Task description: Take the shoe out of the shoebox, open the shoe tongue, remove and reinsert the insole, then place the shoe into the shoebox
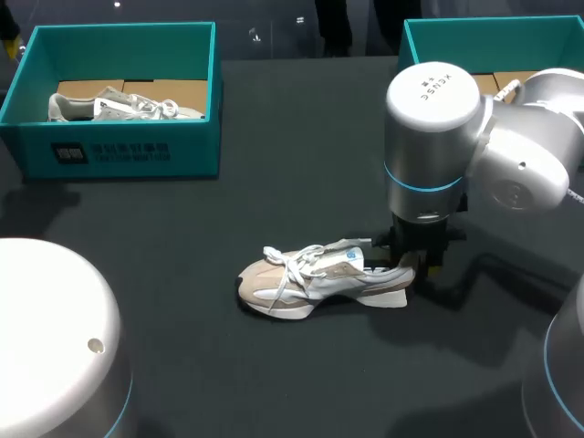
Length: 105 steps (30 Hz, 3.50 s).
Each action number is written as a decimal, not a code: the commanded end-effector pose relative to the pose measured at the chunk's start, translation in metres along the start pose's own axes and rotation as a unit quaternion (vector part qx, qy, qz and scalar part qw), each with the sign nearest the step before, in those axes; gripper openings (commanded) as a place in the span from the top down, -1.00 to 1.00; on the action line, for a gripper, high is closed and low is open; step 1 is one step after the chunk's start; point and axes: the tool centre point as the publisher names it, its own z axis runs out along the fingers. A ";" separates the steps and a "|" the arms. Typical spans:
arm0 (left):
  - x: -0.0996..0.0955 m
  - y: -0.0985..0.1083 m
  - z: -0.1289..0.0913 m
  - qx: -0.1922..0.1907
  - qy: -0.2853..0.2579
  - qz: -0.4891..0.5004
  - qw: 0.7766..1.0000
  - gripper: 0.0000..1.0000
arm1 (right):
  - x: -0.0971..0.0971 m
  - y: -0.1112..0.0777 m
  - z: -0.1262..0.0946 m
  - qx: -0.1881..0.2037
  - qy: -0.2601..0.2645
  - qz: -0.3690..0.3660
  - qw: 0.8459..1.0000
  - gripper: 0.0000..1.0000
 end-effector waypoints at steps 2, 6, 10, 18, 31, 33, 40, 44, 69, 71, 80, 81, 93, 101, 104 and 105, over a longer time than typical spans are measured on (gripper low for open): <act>0.000 -0.001 0.000 -0.001 0.001 0.000 1.000 -1.00 | 0.002 0.003 -0.016 0.003 -0.005 -0.013 1.000 -1.00; 0.000 -0.001 0.000 -0.001 0.001 0.000 1.000 -1.00 | 0.001 0.005 -0.038 0.003 0.006 -0.026 1.000 -1.00; 0.000 -0.001 0.000 -0.001 0.001 0.000 1.000 -1.00 | -0.003 0.009 -0.060 0.001 0.042 -0.047 0.998 -1.00; 0.000 -0.001 0.000 -0.001 0.001 0.000 1.000 -1.00 | -0.024 0.011 -0.103 -0.119 0.179 -0.226 0.950 -1.00; 0.000 -0.001 0.000 -0.001 0.001 0.000 1.000 -1.00 | -0.032 0.010 -0.115 -0.135 0.210 -0.349 0.903 -1.00; 0.000 -0.001 0.000 -0.001 0.001 0.000 1.000 -1.00 | -0.032 0.010 -0.115 -0.135 0.210 -0.349 0.903 -1.00; 0.000 -0.001 0.000 -0.001 0.001 0.000 1.000 -1.00 | -0.064 0.002 -0.099 -0.273 0.337 -0.484 0.760 -1.00; 0.000 -0.001 0.000 -0.001 0.001 0.000 1.000 -1.00 | -0.080 0.000 -0.090 -0.329 0.352 -0.496 0.722 -1.00; 0.000 -0.001 0.000 -0.001 0.001 0.000 1.000 -1.00 | -0.107 0.000 -0.025 -0.416 0.386 -0.468 0.677 -1.00; 0.000 -0.001 0.000 -0.001 0.001 0.000 1.000 -1.00 | -0.108 0.001 -0.022 -0.418 0.387 -0.470 0.675 -1.00; 0.000 -0.001 0.000 -0.001 0.001 0.000 1.000 -1.00 | -0.105 0.006 -0.008 -0.416 0.398 -0.474 0.666 -1.00; 0.000 -0.001 0.000 -0.001 0.001 0.000 1.000 -1.00 | -0.105 0.006 -0.006 -0.415 0.400 -0.474 0.665 -1.00; 0.000 -0.001 0.000 -0.001 0.001 0.000 1.000 -1.00 | -0.101 0.010 0.002 -0.411 0.406 -0.471 0.667 -1.00; 0.000 -0.001 0.000 -0.001 0.001 0.000 1.000 -1.00 | -0.088 0.010 0.002 -0.412 0.407 -0.475 0.663 -1.00; 0.000 -0.001 0.000 -0.001 0.001 0.000 1.000 -1.00 | -0.080 0.010 0.004 -0.409 0.409 -0.474 0.664 -1.00; 0.000 -0.001 0.000 -0.001 0.001 0.000 1.000 -1.00 | -0.077 0.010 0.004 -0.409 0.410 -0.474 0.664 -1.00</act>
